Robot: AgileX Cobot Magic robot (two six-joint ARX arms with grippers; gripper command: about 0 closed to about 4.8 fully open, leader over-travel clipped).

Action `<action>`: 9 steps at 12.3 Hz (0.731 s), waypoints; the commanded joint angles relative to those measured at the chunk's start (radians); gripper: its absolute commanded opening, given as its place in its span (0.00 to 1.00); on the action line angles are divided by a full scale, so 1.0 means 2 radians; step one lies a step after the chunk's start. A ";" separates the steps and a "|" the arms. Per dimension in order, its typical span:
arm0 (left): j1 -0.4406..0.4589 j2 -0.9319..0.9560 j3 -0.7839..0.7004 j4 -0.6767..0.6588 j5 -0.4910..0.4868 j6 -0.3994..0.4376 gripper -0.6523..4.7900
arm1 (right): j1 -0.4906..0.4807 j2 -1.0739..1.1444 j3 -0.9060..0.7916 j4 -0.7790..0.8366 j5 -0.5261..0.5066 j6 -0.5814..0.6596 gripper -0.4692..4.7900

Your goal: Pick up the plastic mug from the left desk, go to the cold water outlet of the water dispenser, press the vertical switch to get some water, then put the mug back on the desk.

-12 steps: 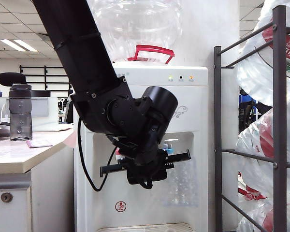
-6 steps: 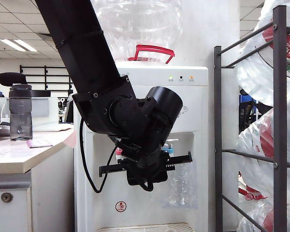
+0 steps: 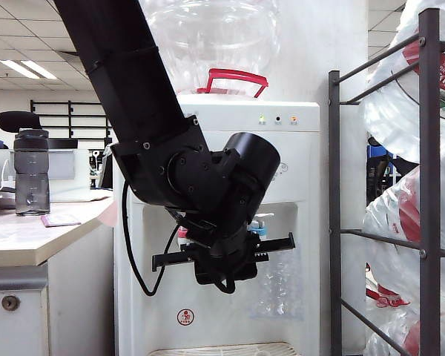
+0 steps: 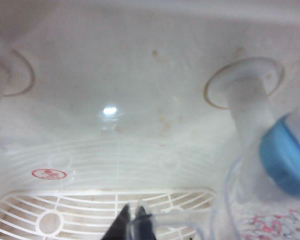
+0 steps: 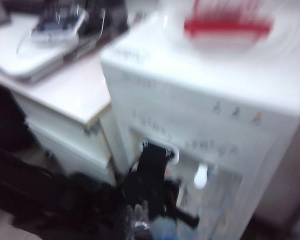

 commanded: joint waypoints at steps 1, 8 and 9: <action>-0.003 -0.005 0.000 0.005 0.013 0.000 0.11 | -0.065 0.072 0.002 0.031 -0.080 0.056 0.08; -0.002 -0.005 0.000 0.014 0.031 0.000 0.11 | -0.091 0.244 0.002 0.158 -0.130 0.173 0.08; -0.002 -0.005 0.000 0.016 0.031 0.000 0.11 | -0.093 0.259 0.002 0.169 -0.134 0.187 0.08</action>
